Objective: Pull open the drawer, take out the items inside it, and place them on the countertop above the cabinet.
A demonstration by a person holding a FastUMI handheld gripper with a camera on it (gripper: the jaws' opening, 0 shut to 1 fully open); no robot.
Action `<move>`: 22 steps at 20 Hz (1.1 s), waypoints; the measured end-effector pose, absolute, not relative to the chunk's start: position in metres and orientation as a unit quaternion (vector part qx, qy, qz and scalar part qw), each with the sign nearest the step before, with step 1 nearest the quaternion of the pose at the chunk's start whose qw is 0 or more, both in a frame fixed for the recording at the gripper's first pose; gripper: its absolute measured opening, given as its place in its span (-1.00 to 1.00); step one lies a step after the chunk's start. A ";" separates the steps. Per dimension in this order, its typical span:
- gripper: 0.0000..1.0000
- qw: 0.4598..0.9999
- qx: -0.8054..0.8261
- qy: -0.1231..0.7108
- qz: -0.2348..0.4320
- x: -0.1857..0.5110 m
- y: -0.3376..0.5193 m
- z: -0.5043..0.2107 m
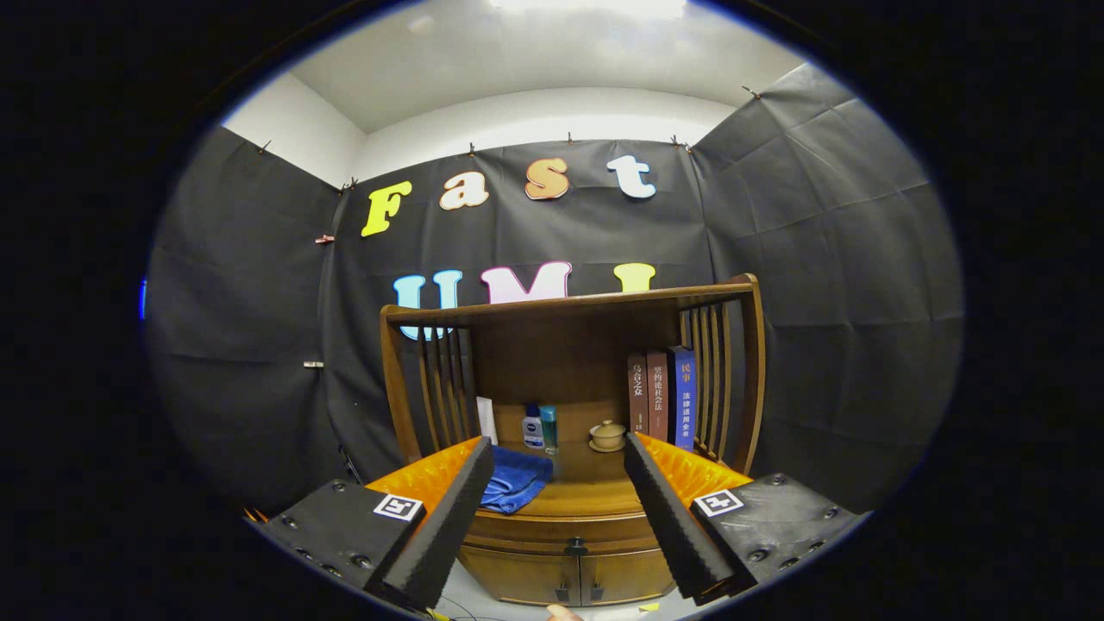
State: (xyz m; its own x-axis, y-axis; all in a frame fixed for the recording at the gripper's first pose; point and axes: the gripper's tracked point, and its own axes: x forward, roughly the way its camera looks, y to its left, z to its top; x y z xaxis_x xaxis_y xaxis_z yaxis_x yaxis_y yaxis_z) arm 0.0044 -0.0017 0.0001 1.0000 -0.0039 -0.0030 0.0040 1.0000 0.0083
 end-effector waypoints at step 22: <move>0.97 0.994 0.026 0.097 -0.032 0.052 -0.025 -0.140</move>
State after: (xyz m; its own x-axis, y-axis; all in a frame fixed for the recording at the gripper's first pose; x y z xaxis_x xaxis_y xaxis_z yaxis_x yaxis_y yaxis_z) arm 0.0522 -0.0248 -0.1399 0.9792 -0.0578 -0.1946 0.0678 0.9967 0.0453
